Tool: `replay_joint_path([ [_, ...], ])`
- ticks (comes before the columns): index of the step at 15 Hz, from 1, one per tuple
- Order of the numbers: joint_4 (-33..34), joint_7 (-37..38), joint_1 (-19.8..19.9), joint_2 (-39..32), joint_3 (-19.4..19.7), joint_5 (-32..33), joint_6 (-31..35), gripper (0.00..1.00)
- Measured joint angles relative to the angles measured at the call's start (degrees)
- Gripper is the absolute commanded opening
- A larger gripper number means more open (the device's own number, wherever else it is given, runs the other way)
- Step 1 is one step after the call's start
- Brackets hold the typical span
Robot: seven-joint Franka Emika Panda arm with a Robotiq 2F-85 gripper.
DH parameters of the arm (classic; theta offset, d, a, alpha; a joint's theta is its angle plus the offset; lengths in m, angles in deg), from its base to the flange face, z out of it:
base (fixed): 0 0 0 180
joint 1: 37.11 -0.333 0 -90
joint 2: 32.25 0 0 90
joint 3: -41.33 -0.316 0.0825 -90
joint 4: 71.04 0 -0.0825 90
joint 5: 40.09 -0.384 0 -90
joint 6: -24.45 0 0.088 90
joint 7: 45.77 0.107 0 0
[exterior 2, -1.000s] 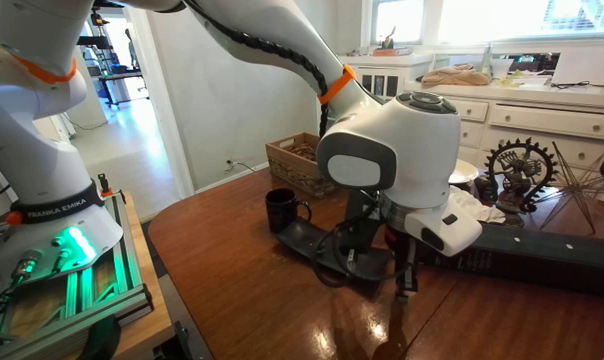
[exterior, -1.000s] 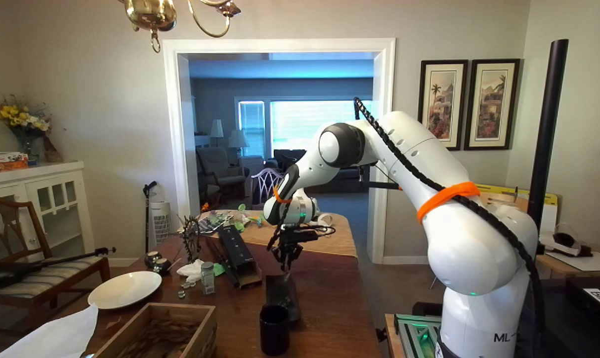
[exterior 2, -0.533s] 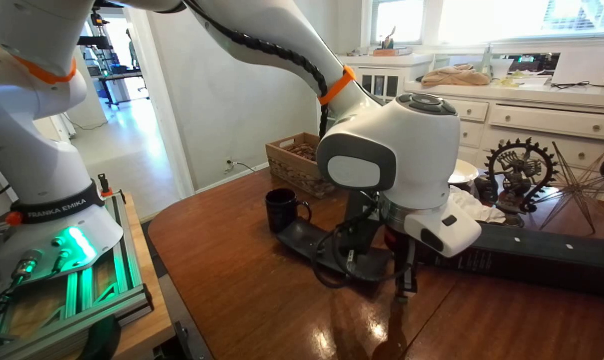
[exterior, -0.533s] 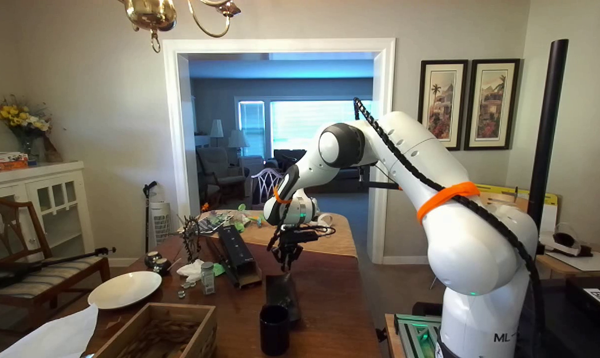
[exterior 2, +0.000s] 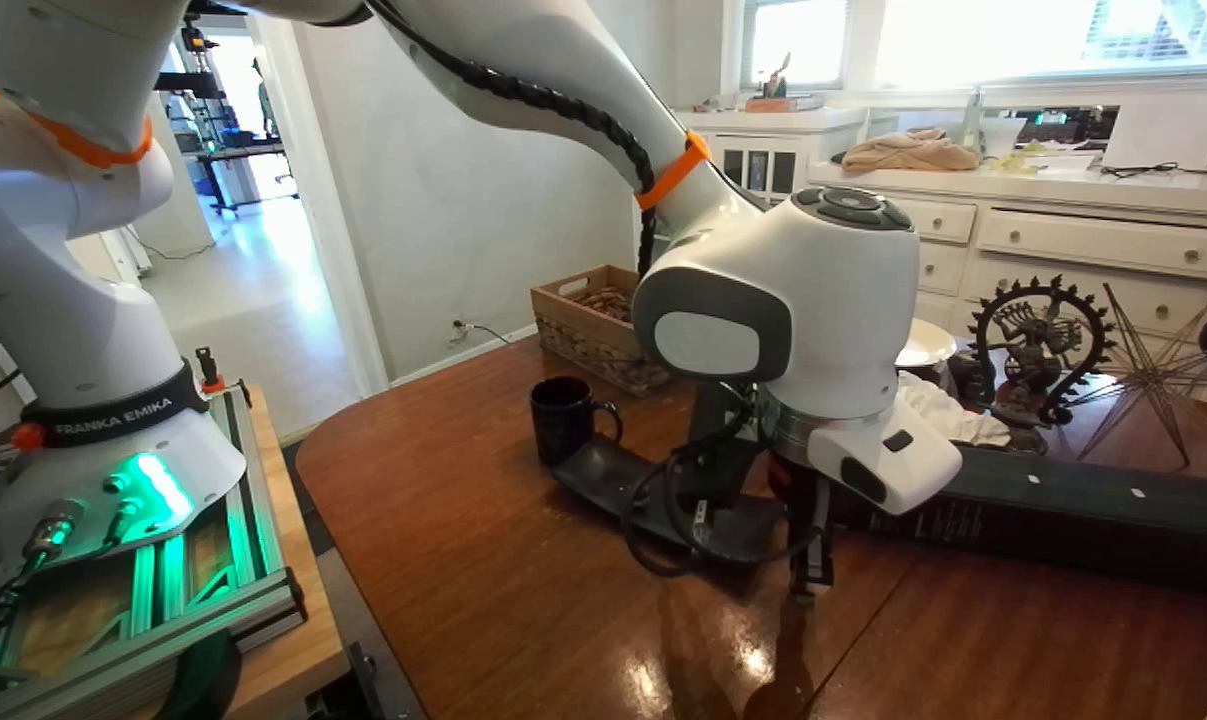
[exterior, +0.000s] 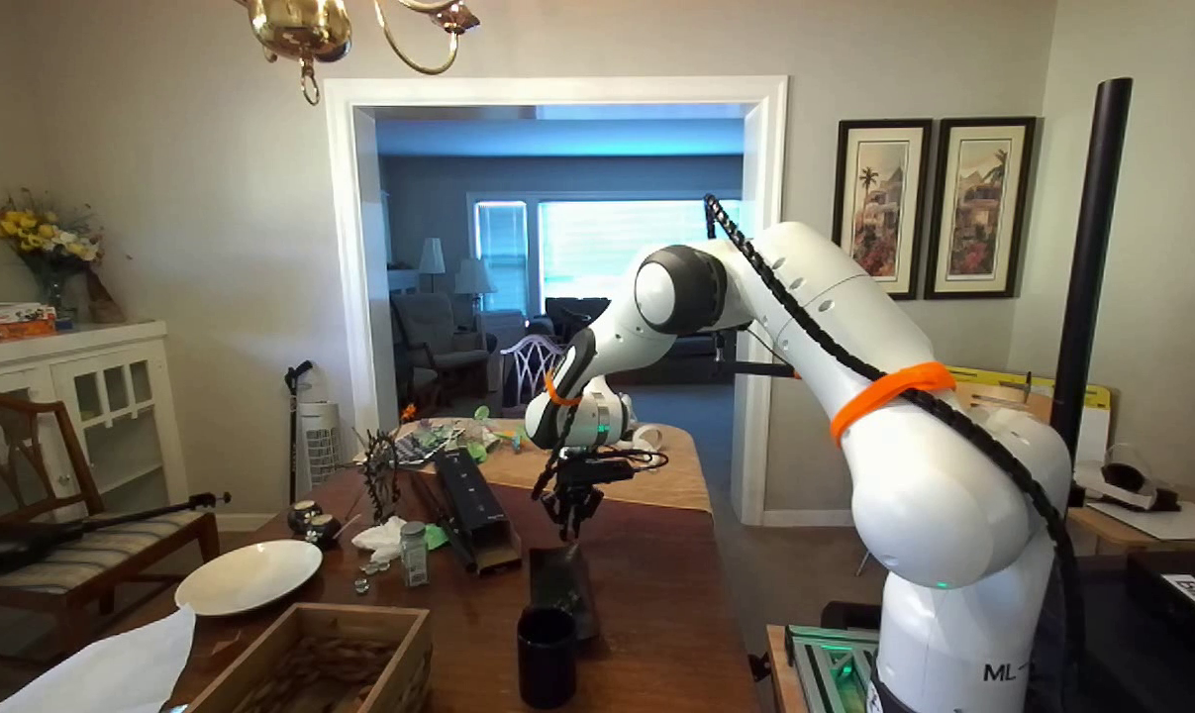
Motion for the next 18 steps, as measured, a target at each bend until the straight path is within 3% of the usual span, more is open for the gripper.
replay_joint_path([
  [9,0.0,0.0,0.0,0.0,0.0,0.0,0.0,0.06],
  [10,0.0,0.0,0.0,0.0,0.1,0.0,0.0,0.23],
  [11,0.0,0.0,0.1,0.0,0.1,0.0,0.0,0.5],
  [12,0.0,0.0,0.1,0.0,0.1,0.0,0.0,0.51],
  [18,0.0,0.0,0.2,0.0,0.4,0.0,0.0,0.95],
])
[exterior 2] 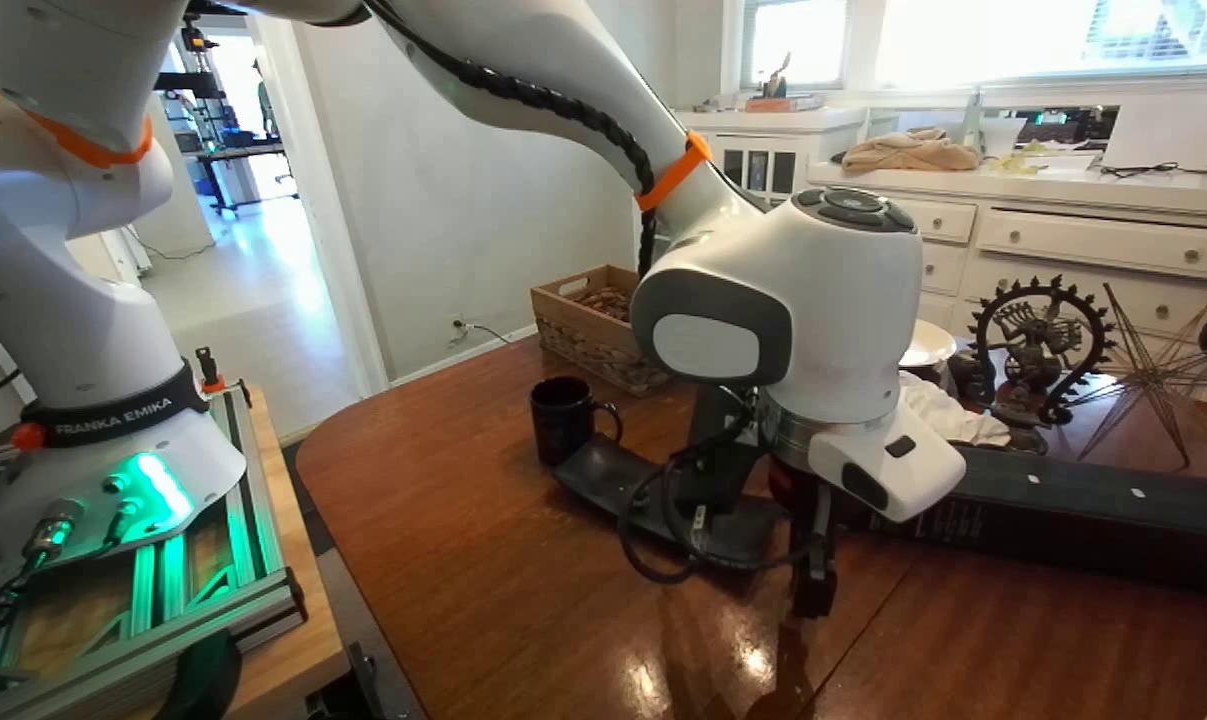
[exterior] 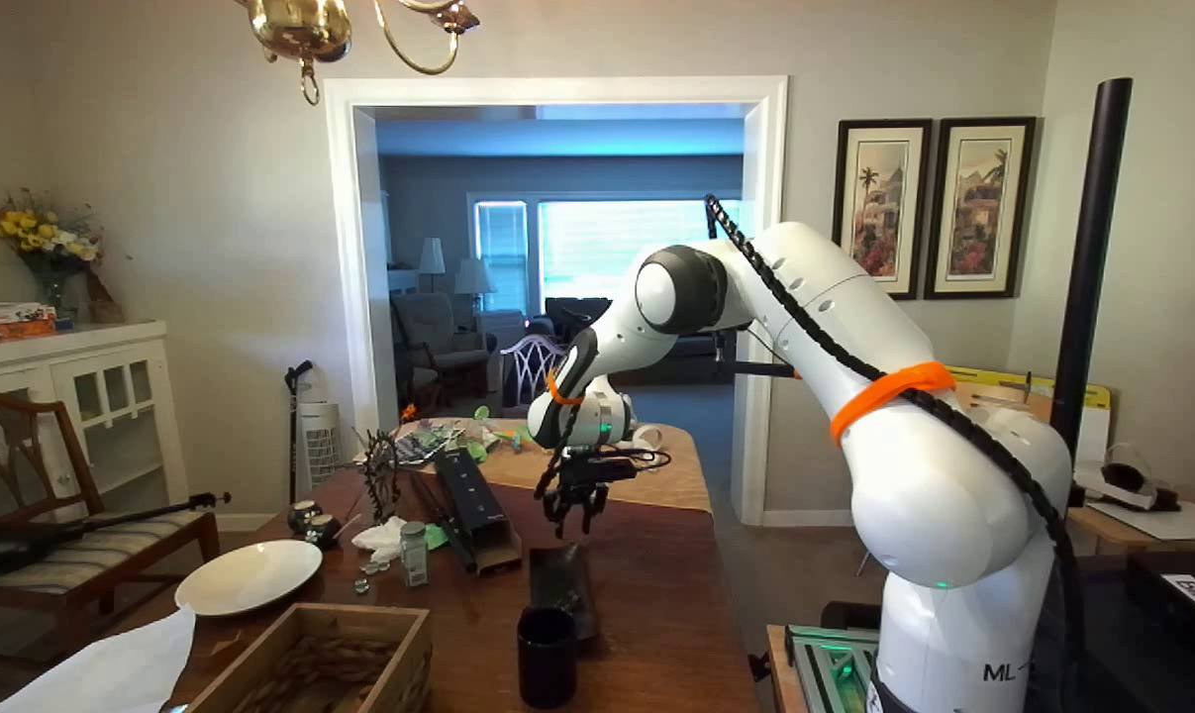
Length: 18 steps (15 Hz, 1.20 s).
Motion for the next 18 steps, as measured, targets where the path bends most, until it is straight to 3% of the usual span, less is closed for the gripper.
replay_joint_path([
  [2,0.0,0.0,0.0,0.0,0.0,0.0,0.0,1.0],
  [13,-0.8,0.0,0.2,0.5,1.8,0.0,0.0,0.98],
  [15,-1.5,0.0,0.2,0.8,2.5,0.0,0.0,0.74],
  [16,-1.8,0.0,0.2,0.8,2.7,0.0,0.0,0.7],
  [18,-2.5,0.0,0.2,0.8,2.8,0.0,0.0,0.53],
])
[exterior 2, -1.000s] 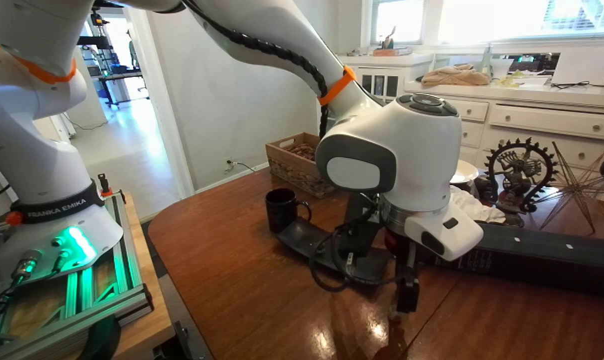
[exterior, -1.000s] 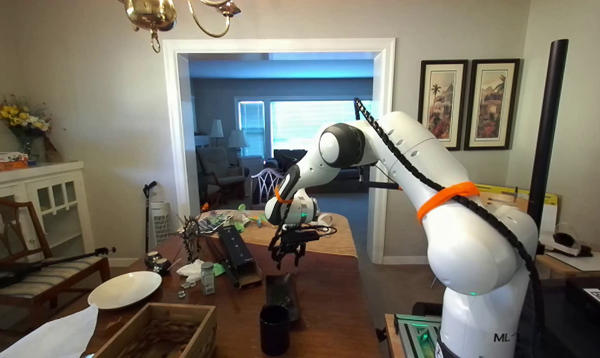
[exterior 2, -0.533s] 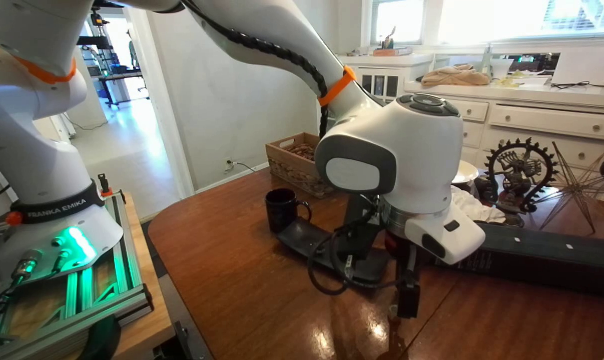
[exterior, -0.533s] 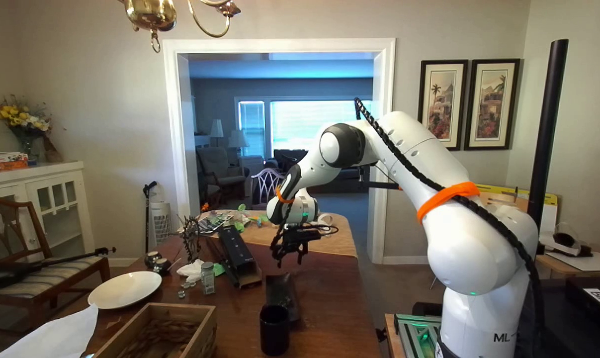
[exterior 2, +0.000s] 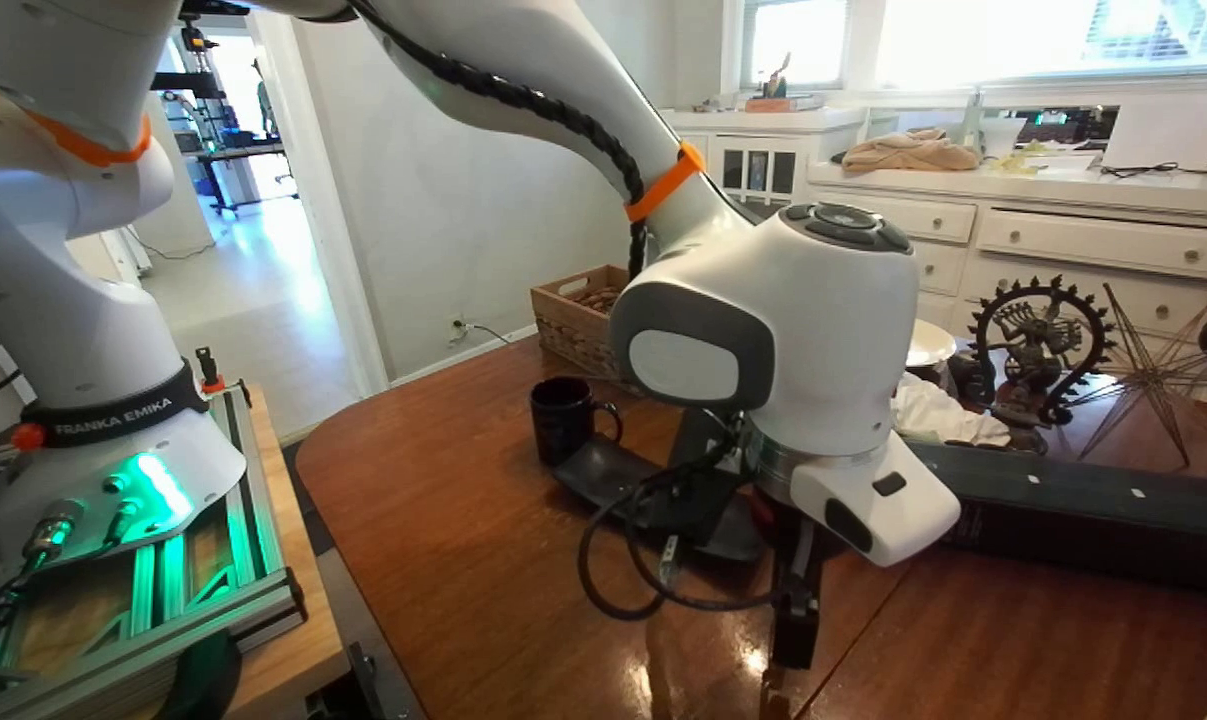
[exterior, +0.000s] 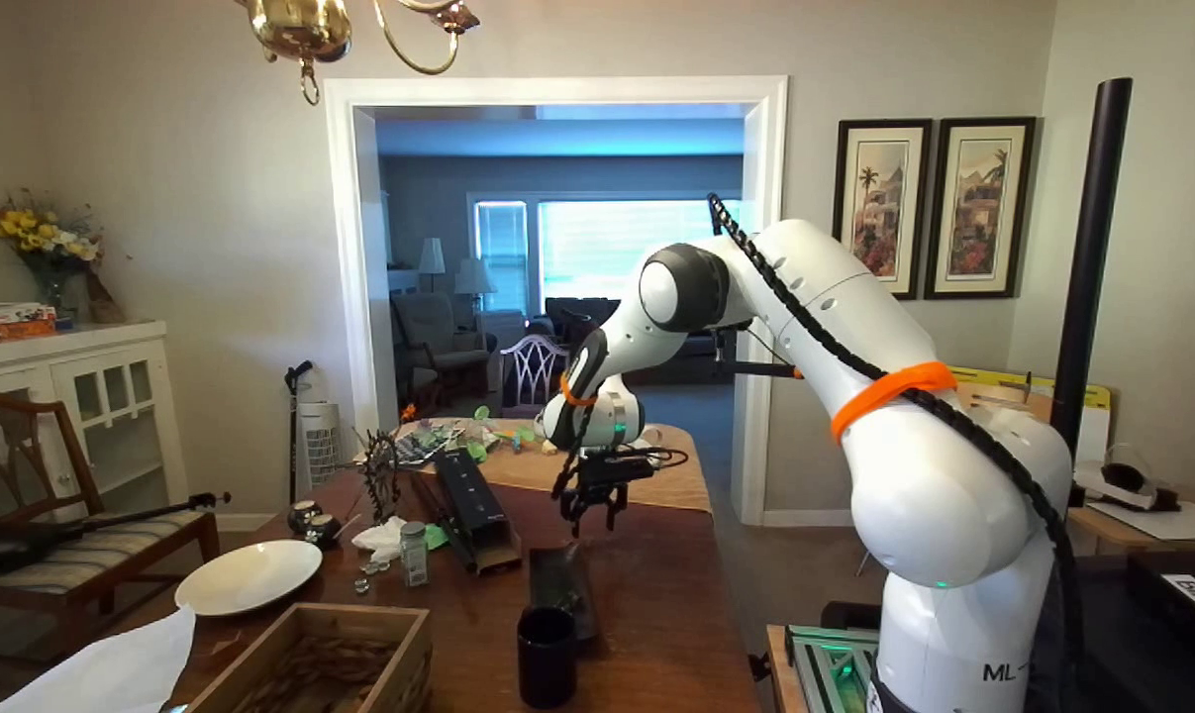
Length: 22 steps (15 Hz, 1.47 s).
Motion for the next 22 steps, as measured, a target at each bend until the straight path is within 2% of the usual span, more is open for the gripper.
replay_joint_path([
  [5,-1.8,0.0,-0.1,0.0,-0.1,0.0,0.1,0.14],
  [6,-2.0,0.0,-0.1,0.0,-0.1,0.0,0.1,0.44],
  [7,-2.1,0.0,-0.1,-0.1,-0.1,0.0,0.1,0.53],
  [8,-2.1,0.0,-0.1,-0.1,-0.1,0.0,0.1,0.53],
  [10,-2.1,0.0,-0.1,0.0,-0.1,0.0,0.1,0.66],
  [14,-1.9,-0.4,0.1,0.0,-0.5,0.0,0.1,0.97],
  [16,-1.8,-1.1,0.4,0.0,-0.7,0.0,0.1,0.84],
  [20,-1.5,-2.1,1.0,-0.1,-1.2,0.0,0.1,0.72],
  [21,-1.3,-2.2,1.0,-0.1,-1.3,0.0,0.1,0.56],
  [22,-1.2,-2.3,1.1,-0.1,-1.4,0.0,0.1,0.5],
])
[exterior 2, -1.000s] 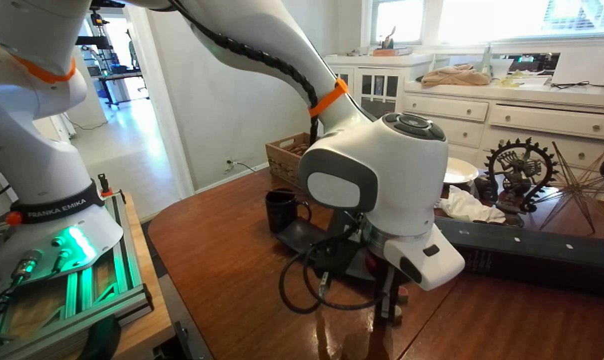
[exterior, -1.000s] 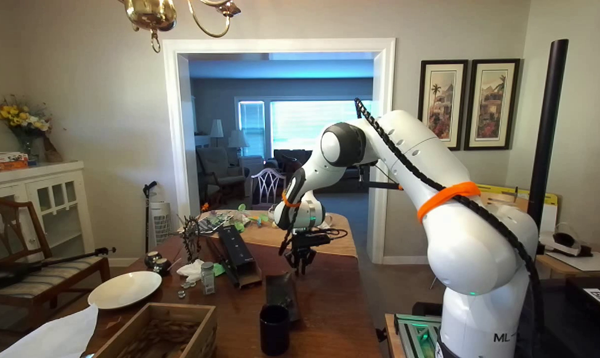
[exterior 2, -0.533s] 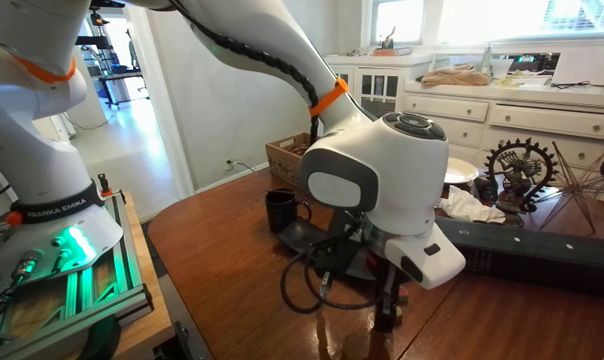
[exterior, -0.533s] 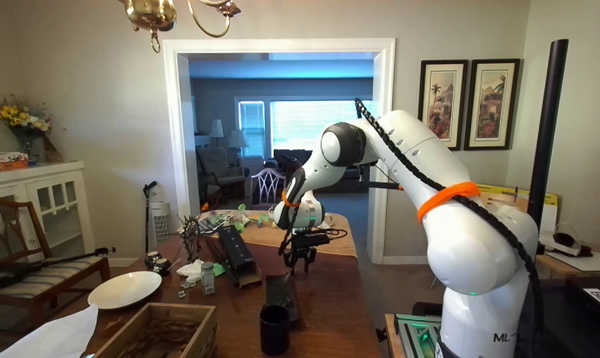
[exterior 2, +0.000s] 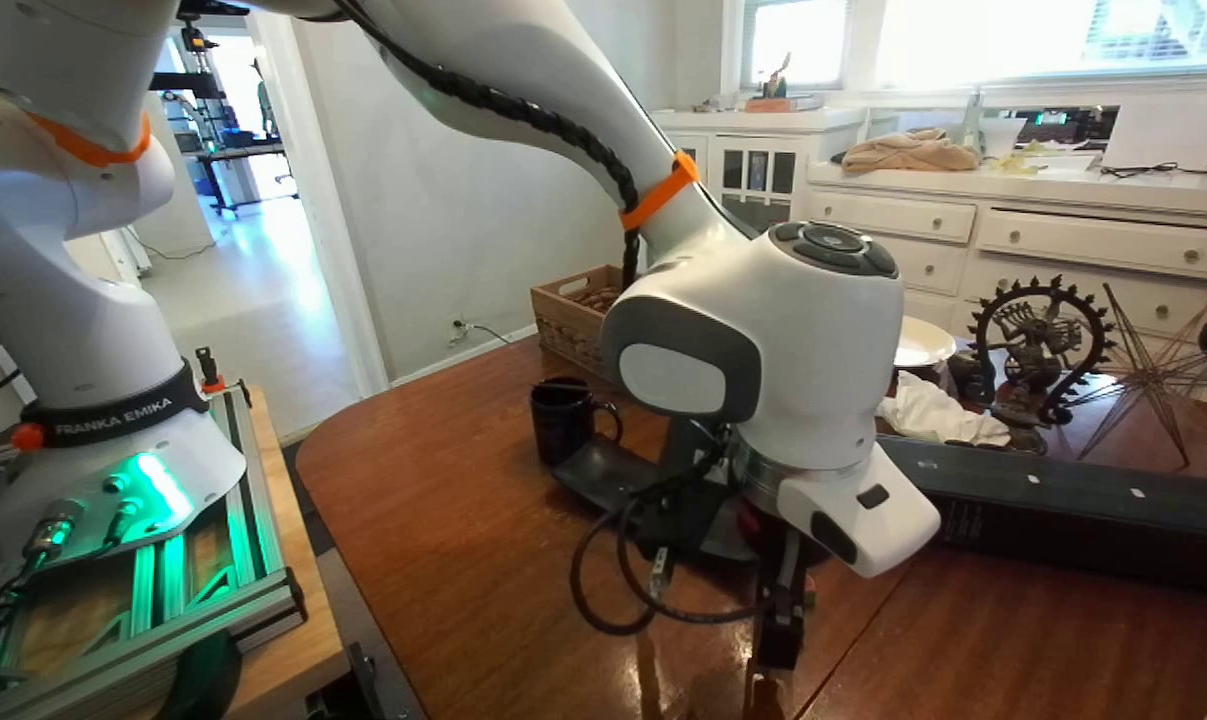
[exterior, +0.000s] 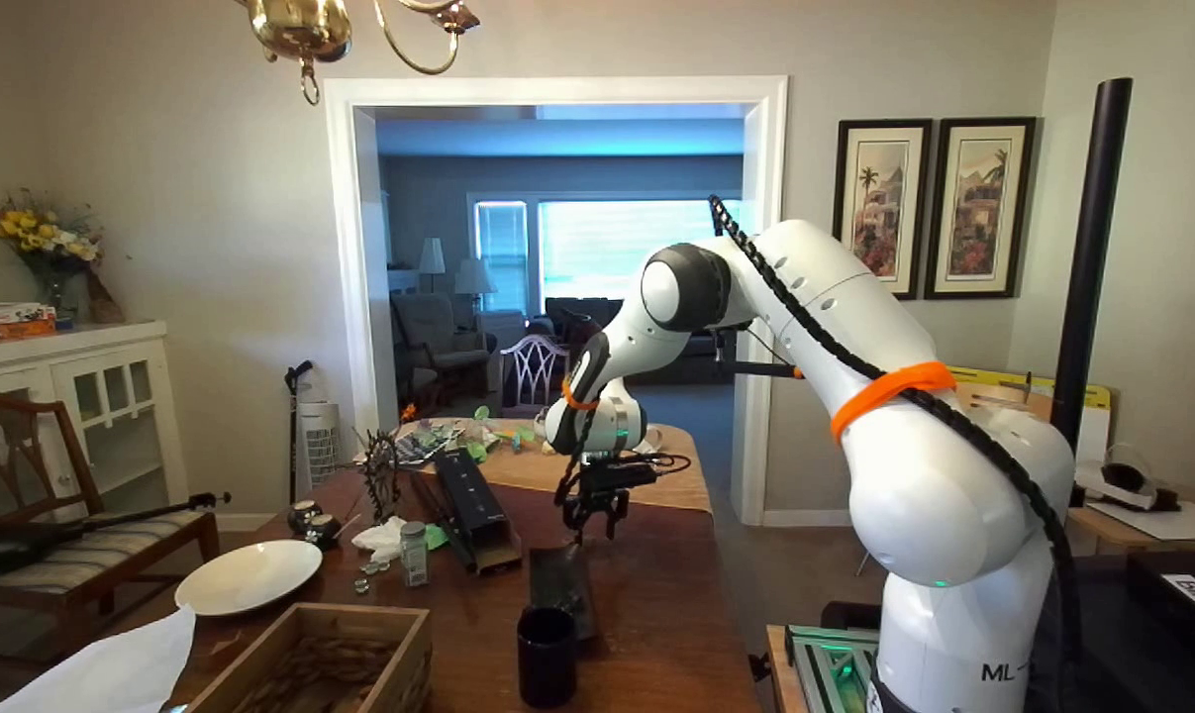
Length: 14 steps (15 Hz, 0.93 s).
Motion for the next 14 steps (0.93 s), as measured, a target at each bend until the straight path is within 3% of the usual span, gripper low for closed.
replay_joint_path([
  [2,0.5,0.0,0.0,-0.1,-0.2,0.0,0.0,0.35],
  [3,0.7,0.0,0.0,-0.2,-0.4,0.0,0.0,0.35],
  [5,1.1,0.0,-0.1,-0.3,-0.7,0.0,0.0,0.58],
  [9,1.7,0.0,-0.2,-0.5,-1.2,0.0,0.0,0.85],
  [11,2.3,0.0,-0.4,-0.8,-1.4,0.0,0.0,0.91],
  [12,2.5,0.0,-0.5,-0.9,-1.4,0.0,0.0,0.88],
  [13,2.7,0.0,-0.6,-1.0,-1.4,0.0,0.0,0.65],
  [14,2.8,0.0,-0.6,-1.0,-1.4,0.0,0.0,0.64],
])
